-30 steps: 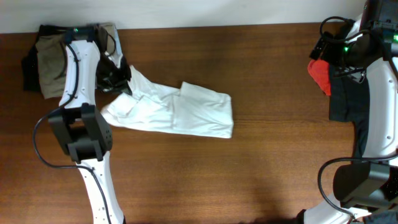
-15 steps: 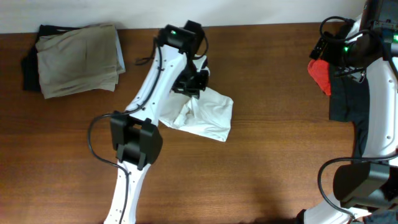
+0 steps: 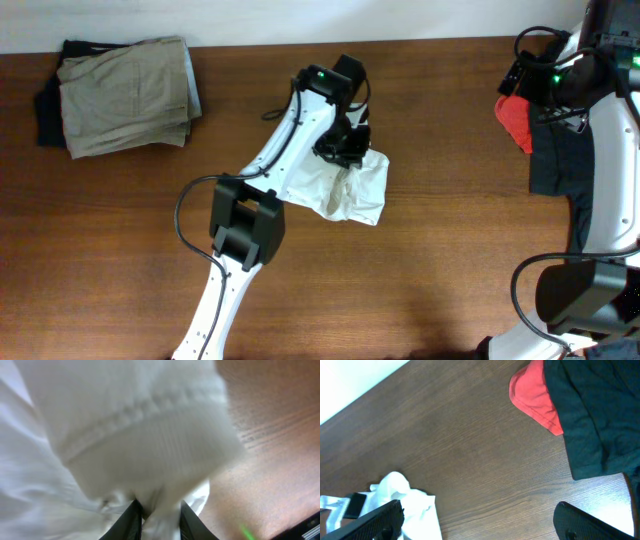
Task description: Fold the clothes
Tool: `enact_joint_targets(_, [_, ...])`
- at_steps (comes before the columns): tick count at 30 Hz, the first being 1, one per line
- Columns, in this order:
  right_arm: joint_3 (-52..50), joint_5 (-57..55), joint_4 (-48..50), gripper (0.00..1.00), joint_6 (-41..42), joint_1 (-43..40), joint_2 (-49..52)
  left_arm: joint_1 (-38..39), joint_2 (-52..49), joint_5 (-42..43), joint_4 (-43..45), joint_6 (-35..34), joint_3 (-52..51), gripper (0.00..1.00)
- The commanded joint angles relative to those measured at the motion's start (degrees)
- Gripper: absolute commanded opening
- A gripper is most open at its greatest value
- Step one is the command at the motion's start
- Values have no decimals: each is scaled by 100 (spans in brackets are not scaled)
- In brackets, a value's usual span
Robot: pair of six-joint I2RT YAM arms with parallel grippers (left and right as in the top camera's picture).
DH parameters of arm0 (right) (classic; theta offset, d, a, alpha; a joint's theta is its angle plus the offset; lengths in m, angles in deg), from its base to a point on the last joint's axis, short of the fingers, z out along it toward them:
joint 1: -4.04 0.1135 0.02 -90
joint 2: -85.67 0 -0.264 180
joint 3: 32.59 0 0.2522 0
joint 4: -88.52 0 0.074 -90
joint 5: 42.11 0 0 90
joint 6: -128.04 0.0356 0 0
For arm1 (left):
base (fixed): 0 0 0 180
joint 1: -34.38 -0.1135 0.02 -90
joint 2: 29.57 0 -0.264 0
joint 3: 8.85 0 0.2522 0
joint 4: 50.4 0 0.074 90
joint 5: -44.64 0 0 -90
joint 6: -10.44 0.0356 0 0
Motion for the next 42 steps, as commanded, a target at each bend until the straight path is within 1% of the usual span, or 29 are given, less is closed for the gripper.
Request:
enact_joint_targets(1, [83, -33, -4, 99, -17, -26, -63, 468, -157, 111, -168, -13, 52, 24])
enact_joint_targets(3, [83, -35, -7, 99, -17, -26, -63, 748, -151, 269, -234, 66, 55, 23])
enact_joint_targets(5, [83, -33, -4, 99, -17, -26, -63, 785, -116, 533, -258, 306, 127, 23])
enact_joint_targets(7, [83, -35, -4, 99, -17, -26, -63, 527, 35, 503, -492, 389, 461, 22])
enact_joint_targets(8, [83, -35, -4, 99, -17, -26, -63, 229, 149, 269, -758, 501, 848, 24])
enact_joint_targets(9, [83, -33, -4, 99, -17, -26, -63, 28, 203, -136, -988, 505, 1091, 40])
enact_joint_targets(10, [83, -33, -4, 99, -17, -26, -63, -170, 216, -463, -1222, 525, 1241, 68])
enact_joint_targets(11, [83, -33, -7, 99, -17, -26, -63, -358, 208, -542, -1421, 925, 1239, 78])
enact_joint_targets(12, [83, -35, -7, 99, -17, -26, -63, -413, 175, -542, -1491, 1088, 1117, 81])
enact_joint_targets(13, [83, -33, -4, 99, -17, -26, -63, -369, 109, -542, -1458, 1279, 922, 82])
enact_joint_targets(14, [83, -35, -4, 99, -17, -26, -63, -249, 35, -544, -1362, 1318, 800, 82])
enact_joint_targets(16, [83, -35, -4, 99, -17, -26, -63, 96, -96, -544, -990, 1316, 516, 82])
enact_joint_targets(18, [83, -35, -4, 99, -17, -26, -63, 284, -114, -544, -824, 1316, 496, 81])
enact_joint_targets(22, [83, -33, -4, 99, -17, -26, -63, 304, -332, -616, -798, 1316, 496, 81])
enact_joint_targets(23, [83, -33, -7, 99, -17, -26, -63, 317, -439, -634, -809, 1316, 496, 81])
enact_joint_targets(25, [83, -33, -7, 99, -17, -26, -63, 354, -520, -654, -837, 1318, 496, 75])
enact_joint_targets(27, [83, -33, -7, 99, -17, -26, -63, 396, -520, -654, -861, 1318, 496, 60])
enact_joint_targets(28, [83, -33, -4, 99, -17, -26, -63, 400, -507, -654, -872, 1318, 498, 49])
enact_joint_targets(29, [83, -33, -4, 99, -17, -26, -63, 400, -505, -654, -887, 1318, 498, 34])
enact_joint_targets(30, [83, -35, -4, 99, -17, -26, -63, 400, -483, -654, -925, 1316, 514, 11])
enact_joint_targets(31, [83, -35, -4, 99, -17, -26, -63, 400, -369, -662, -1012, 1316, 651, 1])
enact_joint_targets(34, [83, -35, -4, 99, -17, -26, -63, 400, 9, -807, -1056, 1316, 935, 0])
enact_joint_targets(38, [83, -33, -4, 99, -17, -26, -63, 404, 146, -800, -1130, 1311, 938, 1])
enact_joint_targets(42, [83, -33, -4, 99, -17, -26, -63, 433, 490, -750, -1060, 1244, 938, 0])
